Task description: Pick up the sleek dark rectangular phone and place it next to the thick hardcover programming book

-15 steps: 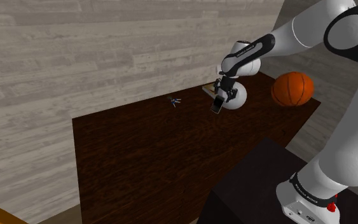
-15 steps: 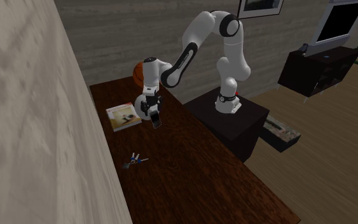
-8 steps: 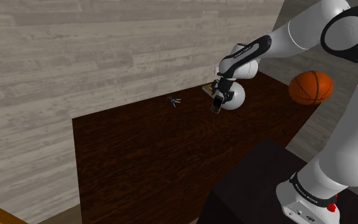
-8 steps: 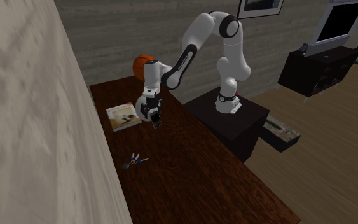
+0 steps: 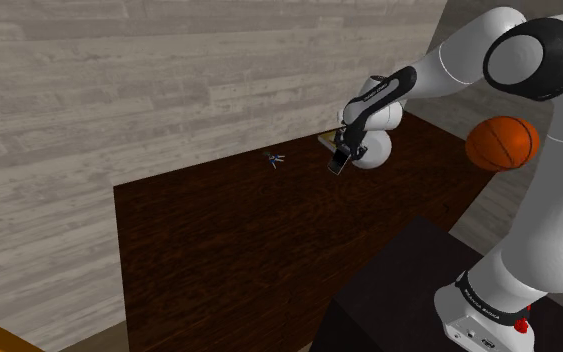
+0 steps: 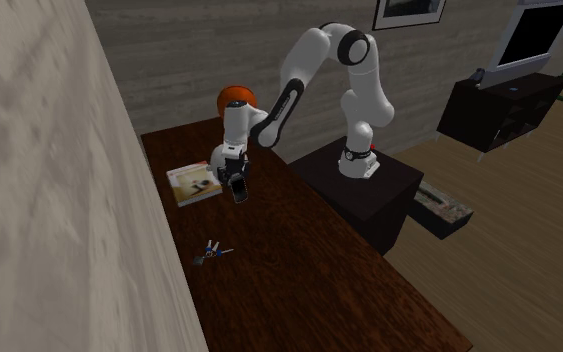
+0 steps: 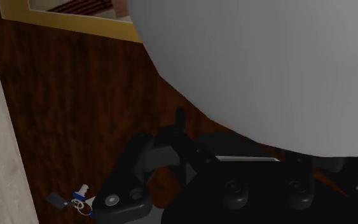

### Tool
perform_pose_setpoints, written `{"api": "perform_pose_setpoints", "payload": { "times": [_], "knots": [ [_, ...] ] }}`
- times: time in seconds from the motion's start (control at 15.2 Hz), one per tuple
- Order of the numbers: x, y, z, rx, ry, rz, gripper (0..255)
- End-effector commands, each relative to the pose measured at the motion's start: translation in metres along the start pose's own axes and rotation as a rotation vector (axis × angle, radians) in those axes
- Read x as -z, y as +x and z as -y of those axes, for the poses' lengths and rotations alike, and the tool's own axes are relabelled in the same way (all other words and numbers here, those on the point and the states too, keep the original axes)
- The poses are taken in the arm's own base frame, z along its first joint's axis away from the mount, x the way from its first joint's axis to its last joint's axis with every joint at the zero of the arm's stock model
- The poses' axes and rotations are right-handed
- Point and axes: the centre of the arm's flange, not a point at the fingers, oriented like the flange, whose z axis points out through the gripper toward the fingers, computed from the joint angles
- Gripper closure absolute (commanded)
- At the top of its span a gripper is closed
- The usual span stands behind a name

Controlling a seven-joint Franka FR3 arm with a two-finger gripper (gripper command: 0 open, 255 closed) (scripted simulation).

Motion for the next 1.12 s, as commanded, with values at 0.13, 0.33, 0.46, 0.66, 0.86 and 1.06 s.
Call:
{"api": "perform_pose_setpoints", "payload": {
  "times": [0.13, 0.33, 0.46, 0.66, 0.86, 1.06],
  "knots": [
    [-0.018, -0.002, 0.030, -0.013, 0.107, -0.026, 0],
    [-0.016, 0.010, 0.030, -0.014, 0.107, -0.024, 0],
    [-0.033, 0.000, 0.026, -0.013, 0.107, -0.027, 0],
    [0.006, -0.001, 0.022, -0.013, 0.107, -0.027, 0],
    [0.017, -0.001, 0.020, -0.013, 0.107, -0.027, 0],
    [0.017, -0.001, 0.020, -0.013, 0.107, -0.027, 0]
  ]
}}
